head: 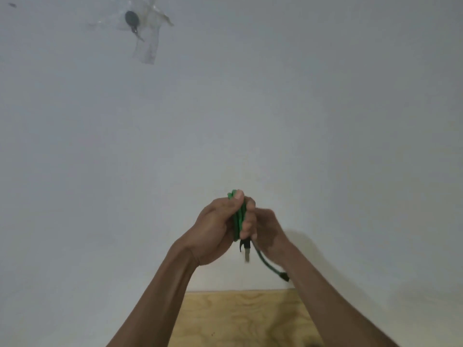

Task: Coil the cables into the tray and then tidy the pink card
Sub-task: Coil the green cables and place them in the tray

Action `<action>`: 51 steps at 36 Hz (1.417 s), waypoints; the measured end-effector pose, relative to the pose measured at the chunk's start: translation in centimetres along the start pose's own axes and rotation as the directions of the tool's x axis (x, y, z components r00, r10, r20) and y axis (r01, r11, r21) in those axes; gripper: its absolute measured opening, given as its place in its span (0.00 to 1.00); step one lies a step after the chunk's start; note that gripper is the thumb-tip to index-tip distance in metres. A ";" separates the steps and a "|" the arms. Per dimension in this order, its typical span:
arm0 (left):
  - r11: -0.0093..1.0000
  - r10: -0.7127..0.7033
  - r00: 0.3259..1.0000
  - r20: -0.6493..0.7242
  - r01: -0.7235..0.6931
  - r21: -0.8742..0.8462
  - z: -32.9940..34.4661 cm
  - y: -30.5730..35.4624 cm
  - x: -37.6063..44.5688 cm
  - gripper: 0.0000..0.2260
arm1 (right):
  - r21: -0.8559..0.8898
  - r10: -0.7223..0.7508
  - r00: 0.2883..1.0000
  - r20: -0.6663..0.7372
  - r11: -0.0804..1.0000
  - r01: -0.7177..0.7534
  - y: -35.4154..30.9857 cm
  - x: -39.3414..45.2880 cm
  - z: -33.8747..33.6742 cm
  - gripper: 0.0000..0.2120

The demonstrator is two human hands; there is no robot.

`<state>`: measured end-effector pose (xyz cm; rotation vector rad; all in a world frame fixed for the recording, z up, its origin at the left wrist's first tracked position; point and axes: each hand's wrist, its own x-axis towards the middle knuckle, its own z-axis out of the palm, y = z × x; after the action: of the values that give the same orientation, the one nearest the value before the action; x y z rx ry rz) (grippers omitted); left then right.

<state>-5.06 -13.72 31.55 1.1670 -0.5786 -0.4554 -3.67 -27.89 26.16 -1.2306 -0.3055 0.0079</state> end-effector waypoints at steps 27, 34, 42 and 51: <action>0.945 -0.240 0.968 -0.072 0.250 0.210 -2.6 0.0 -1.0 0.26 | -0.574 -0.053 0.993 0.108 0.812 0.106 -5.2 0.0 -0.8 0.07; 0.961 -0.255 0.967 -0.017 0.256 0.101 -2.7 0.0 -0.9 0.30 | -0.216 -0.029 0.996 0.086 0.975 0.047 -3.1 -0.9 1.0 0.08; 0.956 -0.105 0.907 -0.408 0.204 0.209 -1.1 -0.3 0.4 0.31 | -0.177 -0.135 0.988 -0.070 0.977 0.121 -2.6 -0.5 2.2 0.09; 0.860 0.300 0.705 -0.643 0.093 0.502 -1.3 -2.5 1.4 0.31 | -0.420 -0.200 0.961 -0.189 0.902 0.105 -2.2 -0.1 2.1 0.11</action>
<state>-3.24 -14.40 29.09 1.6767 -0.0662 0.2995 -4.57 -26.72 28.78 -1.6019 -0.2068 -0.3492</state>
